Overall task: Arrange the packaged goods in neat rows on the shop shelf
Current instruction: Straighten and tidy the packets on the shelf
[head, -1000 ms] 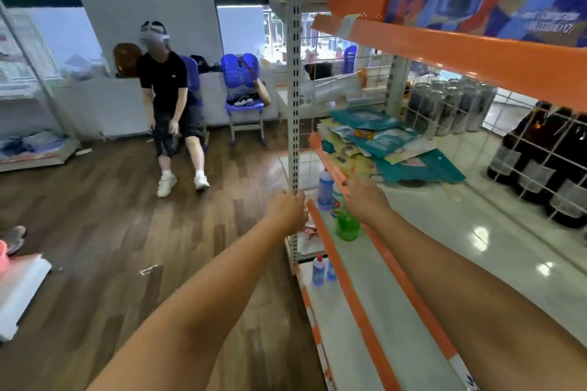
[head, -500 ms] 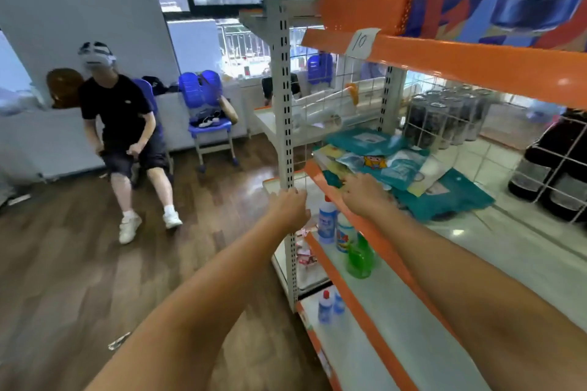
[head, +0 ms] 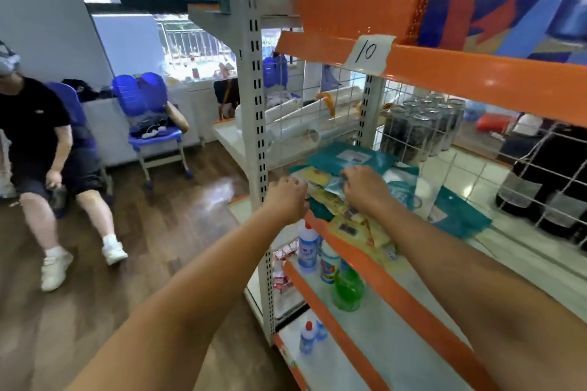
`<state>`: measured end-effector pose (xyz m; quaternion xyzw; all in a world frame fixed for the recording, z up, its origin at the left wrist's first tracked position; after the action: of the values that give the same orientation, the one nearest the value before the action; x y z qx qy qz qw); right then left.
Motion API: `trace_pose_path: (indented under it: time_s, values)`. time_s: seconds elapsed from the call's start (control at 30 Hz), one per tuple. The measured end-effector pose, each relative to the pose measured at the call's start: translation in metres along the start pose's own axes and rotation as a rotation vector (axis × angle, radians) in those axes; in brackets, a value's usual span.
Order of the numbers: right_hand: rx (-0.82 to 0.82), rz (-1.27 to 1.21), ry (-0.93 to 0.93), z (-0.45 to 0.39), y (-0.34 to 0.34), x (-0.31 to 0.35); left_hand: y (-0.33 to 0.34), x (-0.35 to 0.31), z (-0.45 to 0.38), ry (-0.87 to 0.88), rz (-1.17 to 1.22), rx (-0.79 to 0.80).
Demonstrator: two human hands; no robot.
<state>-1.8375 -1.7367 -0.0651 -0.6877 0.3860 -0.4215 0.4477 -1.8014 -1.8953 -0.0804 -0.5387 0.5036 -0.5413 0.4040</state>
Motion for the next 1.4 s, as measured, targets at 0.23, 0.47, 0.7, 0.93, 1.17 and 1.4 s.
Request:
trace_pose_path:
  time_s: [0.23,0.47,0.7,0.93,1.17,1.4]
  values:
    - [-0.011,-0.007,0.088,-0.054,-0.009,-0.032,-0.008,0.01,-0.067,0.026,0.056,-0.047]
    - [0.043,-0.015,0.371,-0.063,-0.001,-0.082,-0.001,0.0,-0.103,0.112,0.128,-0.135]
    - [0.063,-0.162,0.638,-0.072,0.004,-0.1,-0.009,-0.002,-0.142,0.212,0.072,-0.126]
    - [0.029,-0.133,0.791,-0.082,0.012,-0.091,0.007,-0.002,-0.169,0.346,0.061,-0.087]
    - [-0.132,-0.282,0.969,-0.087,0.015,-0.075,0.019,0.002,-0.18,0.422,0.178,-0.075]
    - [-0.265,-0.615,1.11,-0.092,0.022,-0.077,0.028,0.007,-0.179,0.478,0.124,-0.052]
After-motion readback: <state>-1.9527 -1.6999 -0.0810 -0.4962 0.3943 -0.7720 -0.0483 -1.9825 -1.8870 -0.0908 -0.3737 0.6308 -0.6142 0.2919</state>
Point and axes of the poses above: each hand's wrist, its own z-axis away from the middle knuckle, its own y-axis out of the palm, x = y × z, the point moved 3 cm from there along -z, towards the middle knuckle, and after that the axes turned 6 degrees about -z, right-handed, at the moved point
